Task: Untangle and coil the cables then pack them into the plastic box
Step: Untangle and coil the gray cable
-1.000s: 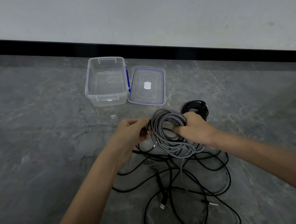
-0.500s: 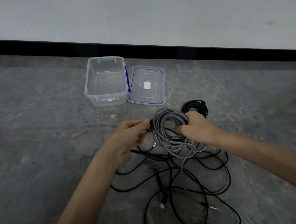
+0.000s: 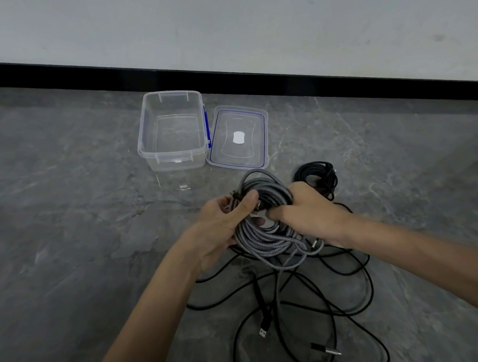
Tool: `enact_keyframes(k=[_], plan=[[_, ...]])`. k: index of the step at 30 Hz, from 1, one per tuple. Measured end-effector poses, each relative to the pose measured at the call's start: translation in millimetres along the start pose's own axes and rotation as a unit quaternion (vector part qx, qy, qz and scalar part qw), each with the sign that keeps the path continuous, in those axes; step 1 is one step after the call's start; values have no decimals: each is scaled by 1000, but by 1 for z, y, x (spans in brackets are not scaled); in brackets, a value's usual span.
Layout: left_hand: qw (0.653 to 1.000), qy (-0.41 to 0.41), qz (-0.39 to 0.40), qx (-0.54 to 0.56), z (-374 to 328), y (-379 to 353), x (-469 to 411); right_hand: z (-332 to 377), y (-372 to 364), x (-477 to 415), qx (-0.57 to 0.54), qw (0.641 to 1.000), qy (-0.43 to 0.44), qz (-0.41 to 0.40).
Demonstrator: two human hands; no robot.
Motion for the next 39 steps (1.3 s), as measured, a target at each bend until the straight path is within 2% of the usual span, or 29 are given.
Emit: enact_keyframes(k=[7, 11, 14, 19, 24, 27, 30, 39], plan=[[992, -70, 1, -101, -6, 3, -2, 4, 1, 1, -7, 1000, 3, 21], [989, -112, -24, -98, -8, 1, -2, 6, 5, 1, -8, 999, -3, 38], [984, -129, -41, -115, -8, 2, -3, 6, 3, 3, -12, 996, -7, 86], [942, -175, -136, -254, -13, 7, -2, 5, 2, 5, -5, 991, -2, 134], [920, -195, -179, -289, -18, 13, -5, 6, -1, 2, -24, 987, -8, 156], [924, -190, -231, -240, -13, 23, -4, 2, -3, -1, -97, 981, -22, 165], [946, -169, -252, -118, -5, 32, -4, -1, -7, -1, -175, 969, -23, 174], [956, -72, -264, 110, -10, 31, -3, -34, -24, -3, -298, 946, -96, 81]])
Point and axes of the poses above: each hand's wrist, its own x-axis away from the middle knuckle, its own y-axis out of the back of the hand, z = x × y, the point moved 6 cm from there along -x, towards the middle knuckle, and after that the axes turned 8 degrees about x, right-handed, at the moved point
